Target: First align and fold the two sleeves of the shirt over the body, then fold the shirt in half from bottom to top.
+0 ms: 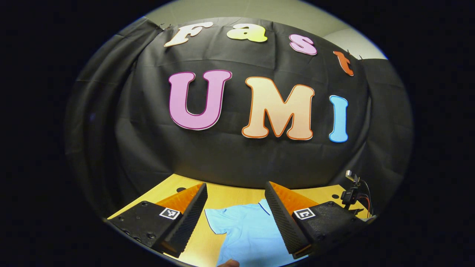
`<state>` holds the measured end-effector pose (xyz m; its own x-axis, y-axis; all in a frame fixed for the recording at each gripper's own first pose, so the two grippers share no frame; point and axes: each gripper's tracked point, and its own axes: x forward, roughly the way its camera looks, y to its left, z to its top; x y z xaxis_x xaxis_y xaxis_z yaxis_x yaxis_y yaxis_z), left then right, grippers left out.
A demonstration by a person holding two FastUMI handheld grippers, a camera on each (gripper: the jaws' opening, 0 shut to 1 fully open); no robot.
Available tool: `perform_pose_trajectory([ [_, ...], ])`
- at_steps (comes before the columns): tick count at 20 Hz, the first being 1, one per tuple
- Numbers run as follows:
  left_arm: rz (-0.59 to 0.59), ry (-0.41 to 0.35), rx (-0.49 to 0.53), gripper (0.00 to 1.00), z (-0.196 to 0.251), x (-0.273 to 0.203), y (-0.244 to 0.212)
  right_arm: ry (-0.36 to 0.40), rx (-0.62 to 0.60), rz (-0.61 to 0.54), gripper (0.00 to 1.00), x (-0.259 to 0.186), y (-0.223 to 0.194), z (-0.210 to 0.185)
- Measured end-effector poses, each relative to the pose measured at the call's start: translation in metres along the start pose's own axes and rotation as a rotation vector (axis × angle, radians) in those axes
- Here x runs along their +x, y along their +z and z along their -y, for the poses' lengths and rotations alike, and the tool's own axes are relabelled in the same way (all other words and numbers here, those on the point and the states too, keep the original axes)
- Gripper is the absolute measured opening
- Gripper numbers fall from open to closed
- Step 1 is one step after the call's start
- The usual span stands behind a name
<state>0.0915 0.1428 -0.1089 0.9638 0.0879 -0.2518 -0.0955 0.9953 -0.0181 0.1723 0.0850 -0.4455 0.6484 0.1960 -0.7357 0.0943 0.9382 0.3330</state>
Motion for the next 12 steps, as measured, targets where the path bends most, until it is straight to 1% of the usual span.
perform_pose_trajectory([
  [2, -0.017, 0.007, -0.009, 0.95, -0.005, 0.005, -0.007, -0.001, -0.002, -0.023, 0.06, 0.003, -0.009, -0.003],
  [3, -0.024, 0.010, -0.015, 0.95, -0.008, 0.007, -0.010, 0.011, 0.002, -0.033, 0.07, -0.002, -0.010, -0.006],
  [4, -0.029, 0.015, -0.020, 0.95, -0.010, 0.011, -0.013, 0.035, 0.007, -0.034, 0.28, -0.004, -0.009, -0.012],
  [5, -0.037, 0.019, -0.023, 0.95, -0.013, 0.015, -0.018, 0.045, -0.002, -0.019, 0.46, -0.008, -0.004, -0.015],
  [7, -0.055, 0.028, -0.025, 0.95, -0.018, 0.026, -0.027, 0.041, -0.045, 0.022, 0.83, -0.023, 0.010, -0.014],
  [8, -0.071, 0.030, -0.027, 0.95, -0.019, 0.032, -0.034, 0.041, -0.063, 0.032, 0.97, -0.029, 0.013, -0.014],
  [12, -0.129, 0.050, -0.035, 0.95, -0.027, 0.060, -0.063, 0.050, -0.139, 0.080, 0.97, -0.067, 0.027, -0.015],
])
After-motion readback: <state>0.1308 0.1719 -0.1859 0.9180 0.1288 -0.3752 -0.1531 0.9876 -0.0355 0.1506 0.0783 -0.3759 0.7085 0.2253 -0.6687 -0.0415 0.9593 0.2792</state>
